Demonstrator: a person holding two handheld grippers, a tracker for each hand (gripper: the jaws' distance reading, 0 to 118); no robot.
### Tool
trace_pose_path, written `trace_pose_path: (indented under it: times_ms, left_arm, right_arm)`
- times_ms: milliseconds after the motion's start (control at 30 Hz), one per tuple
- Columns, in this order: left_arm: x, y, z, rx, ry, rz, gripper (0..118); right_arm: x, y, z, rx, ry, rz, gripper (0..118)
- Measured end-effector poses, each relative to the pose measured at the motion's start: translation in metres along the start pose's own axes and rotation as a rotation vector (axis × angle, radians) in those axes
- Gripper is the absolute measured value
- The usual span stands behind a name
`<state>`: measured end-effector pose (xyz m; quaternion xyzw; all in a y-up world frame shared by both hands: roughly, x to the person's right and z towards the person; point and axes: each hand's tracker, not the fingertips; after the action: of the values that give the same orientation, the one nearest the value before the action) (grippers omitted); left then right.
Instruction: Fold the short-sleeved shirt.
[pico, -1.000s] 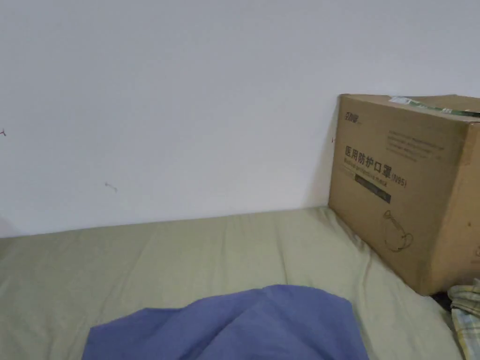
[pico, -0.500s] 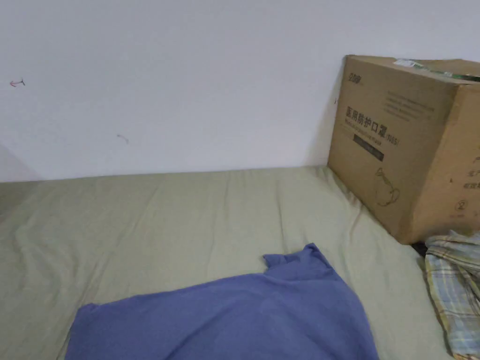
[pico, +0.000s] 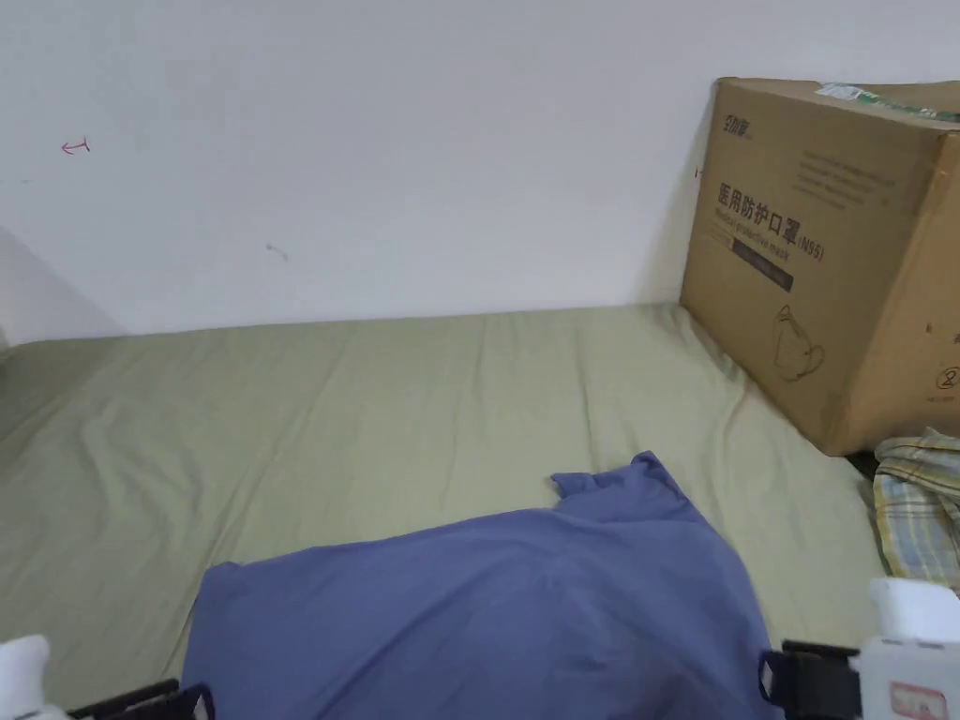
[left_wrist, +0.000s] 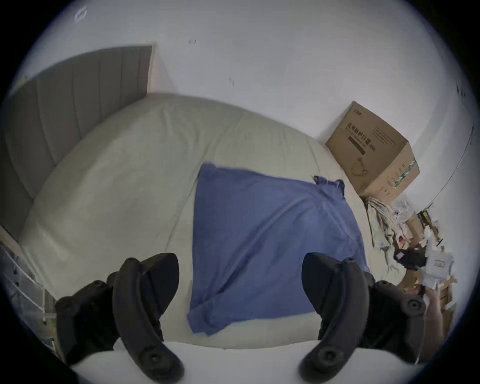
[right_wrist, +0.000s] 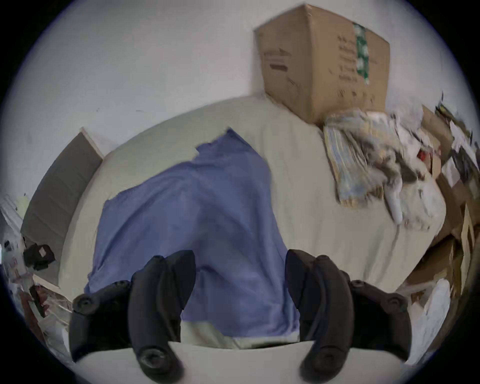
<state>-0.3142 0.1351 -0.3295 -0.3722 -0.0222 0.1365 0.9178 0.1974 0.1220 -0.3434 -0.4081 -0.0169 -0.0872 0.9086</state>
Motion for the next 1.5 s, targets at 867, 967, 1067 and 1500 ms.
trace_pose_path:
  times_ms: [867,967,1067,1500]
  left_arm:
    - [-0.069,0.145,-0.293,-0.276,0.118,-0.048,90]
    - [-0.077,0.144,-0.325,-0.29,0.113,-0.036,103]
    - [-0.08,0.131,-0.356,-0.395,0.167,-0.105,104]
    - [-0.074,0.126,-0.347,-0.327,0.167,-0.148,88]
  right_arm:
    - [-0.062,0.066,-0.131,0.019,0.177,0.143,0]
    - [-0.052,0.06,-0.144,-0.024,0.172,0.11,0]
    - [-0.04,0.057,-0.157,-0.06,0.185,0.05,0]
    - [-0.024,0.078,-0.18,-0.074,0.21,0.014,0]
